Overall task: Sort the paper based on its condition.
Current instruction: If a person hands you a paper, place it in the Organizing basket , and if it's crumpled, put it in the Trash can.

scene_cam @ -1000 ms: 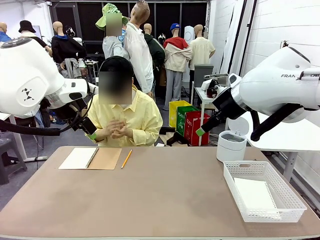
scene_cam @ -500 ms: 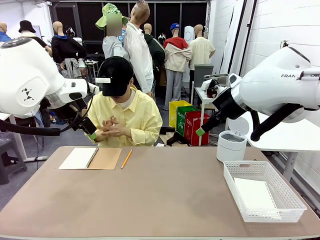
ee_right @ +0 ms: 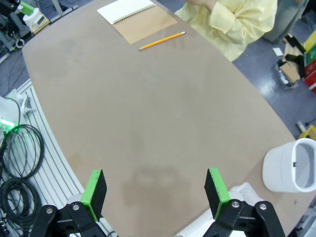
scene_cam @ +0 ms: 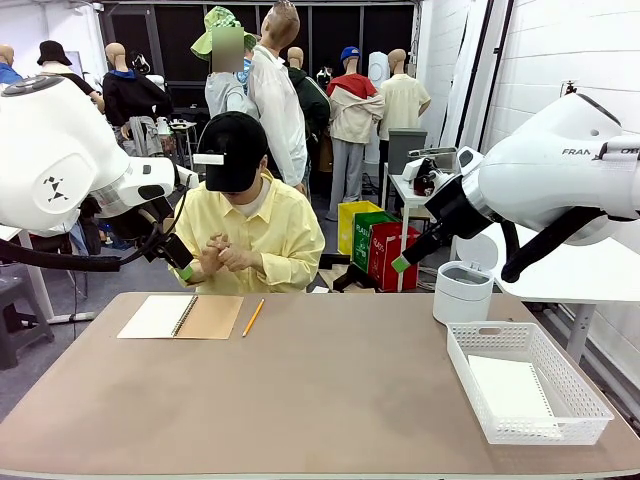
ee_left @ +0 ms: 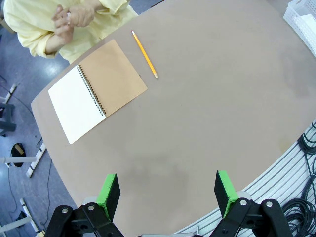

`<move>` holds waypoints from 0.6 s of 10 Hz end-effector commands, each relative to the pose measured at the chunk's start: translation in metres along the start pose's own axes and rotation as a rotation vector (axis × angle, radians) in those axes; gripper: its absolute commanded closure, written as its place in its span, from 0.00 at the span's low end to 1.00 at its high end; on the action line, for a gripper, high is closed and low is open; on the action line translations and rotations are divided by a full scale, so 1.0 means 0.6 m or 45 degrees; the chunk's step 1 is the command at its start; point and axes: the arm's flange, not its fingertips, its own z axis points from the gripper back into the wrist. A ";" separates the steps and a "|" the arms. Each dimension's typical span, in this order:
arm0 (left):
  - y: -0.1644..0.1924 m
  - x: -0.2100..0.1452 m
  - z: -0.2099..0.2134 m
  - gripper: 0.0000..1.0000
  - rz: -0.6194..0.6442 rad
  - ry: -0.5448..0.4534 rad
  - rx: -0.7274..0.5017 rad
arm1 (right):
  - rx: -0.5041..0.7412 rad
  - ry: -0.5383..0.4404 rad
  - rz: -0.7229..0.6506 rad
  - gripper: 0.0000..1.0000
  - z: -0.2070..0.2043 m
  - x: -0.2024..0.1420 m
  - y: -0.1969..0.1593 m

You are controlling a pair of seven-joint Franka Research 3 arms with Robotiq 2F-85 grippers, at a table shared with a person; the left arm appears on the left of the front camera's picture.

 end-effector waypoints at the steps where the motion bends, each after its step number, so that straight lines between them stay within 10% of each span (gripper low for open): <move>1: 0.002 -0.001 -0.002 0.00 0.002 -0.012 -0.004 | -0.002 0.001 0.002 0.00 0.000 0.000 0.000; 6: 0.002 -0.001 -0.002 0.00 0.002 -0.012 -0.004 | -0.002 0.001 0.002 0.00 0.000 0.000 0.000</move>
